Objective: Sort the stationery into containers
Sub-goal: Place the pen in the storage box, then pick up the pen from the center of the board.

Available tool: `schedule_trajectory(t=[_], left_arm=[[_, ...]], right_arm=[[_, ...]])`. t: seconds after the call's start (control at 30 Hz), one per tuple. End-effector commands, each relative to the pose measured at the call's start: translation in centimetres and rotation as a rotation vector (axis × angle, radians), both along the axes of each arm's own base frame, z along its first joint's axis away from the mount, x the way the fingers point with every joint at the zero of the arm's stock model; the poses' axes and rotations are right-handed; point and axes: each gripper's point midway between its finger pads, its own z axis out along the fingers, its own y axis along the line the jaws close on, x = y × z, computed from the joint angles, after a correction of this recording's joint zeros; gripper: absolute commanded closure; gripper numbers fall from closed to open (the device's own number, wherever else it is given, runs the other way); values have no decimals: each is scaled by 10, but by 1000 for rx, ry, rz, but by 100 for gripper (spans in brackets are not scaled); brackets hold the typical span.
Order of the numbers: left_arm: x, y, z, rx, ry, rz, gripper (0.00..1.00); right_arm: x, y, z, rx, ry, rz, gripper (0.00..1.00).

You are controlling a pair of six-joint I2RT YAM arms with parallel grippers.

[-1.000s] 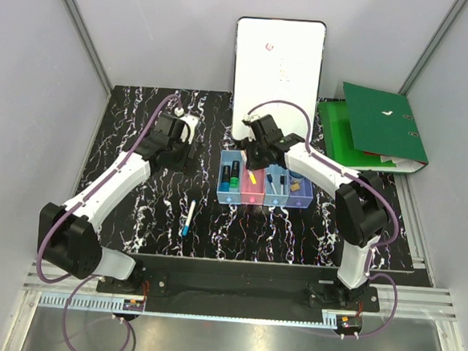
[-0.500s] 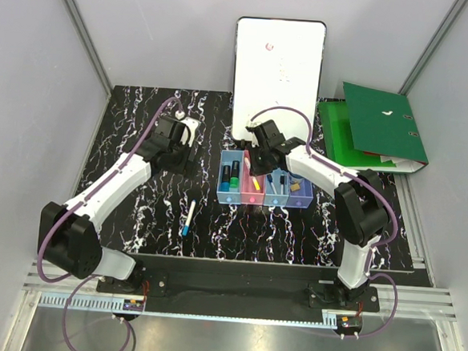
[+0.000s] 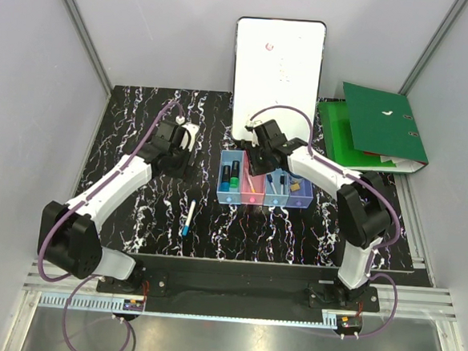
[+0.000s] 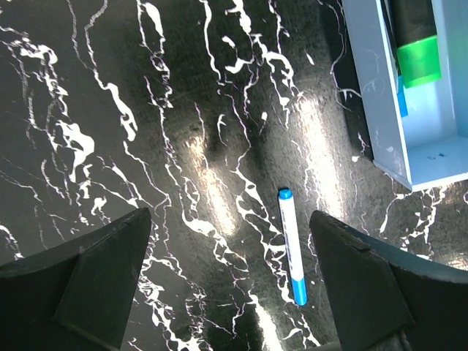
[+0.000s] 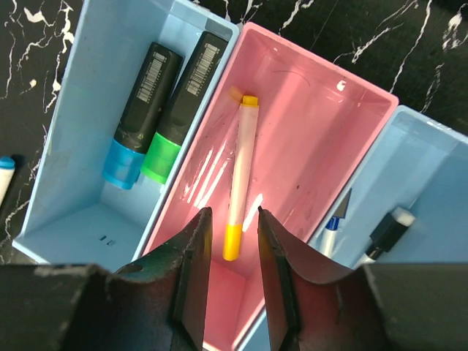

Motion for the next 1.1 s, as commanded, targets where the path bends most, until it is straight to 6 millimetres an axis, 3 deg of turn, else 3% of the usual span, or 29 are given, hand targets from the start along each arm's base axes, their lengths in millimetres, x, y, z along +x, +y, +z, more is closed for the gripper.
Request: schedule_trajectory(t=[0.0,0.1,0.27,0.33,0.37,0.43,0.47,0.53,0.57,0.8,0.9,1.07], left_arm=[[-3,-4,2,-31,0,-22,6],[-5,-1,4,-13,-6,-37,5],[-8,8,7,42,-25,-63,5],[-11,12,8,57,-26,-66,4],[-14,13,7,66,-19,-77,3],[-17,16,5,76,-16,-81,1],[-21,18,2,83,0,-84,1],[-27,18,-2,79,25,-86,1],[-34,19,-6,77,54,-76,1],[-67,25,-29,40,157,13,1],[-68,24,-30,30,161,30,1],[-68,14,-43,5,246,44,1]], right_arm=[[18,-3,57,24,-189,38,61],[30,-5,100,9,-333,87,57],[40,-18,189,-79,-615,214,41],[44,-28,215,-167,-719,265,34],[43,-35,230,-195,-764,270,24],[45,-49,247,-287,-831,278,13],[40,-56,263,-300,-868,270,1],[35,-68,280,-357,-922,278,0],[27,-76,298,-361,-965,273,0],[-9,-118,353,-468,-1117,251,0],[-19,-127,371,-467,-1159,226,0],[-20,-129,371,-464,-1153,212,0]])
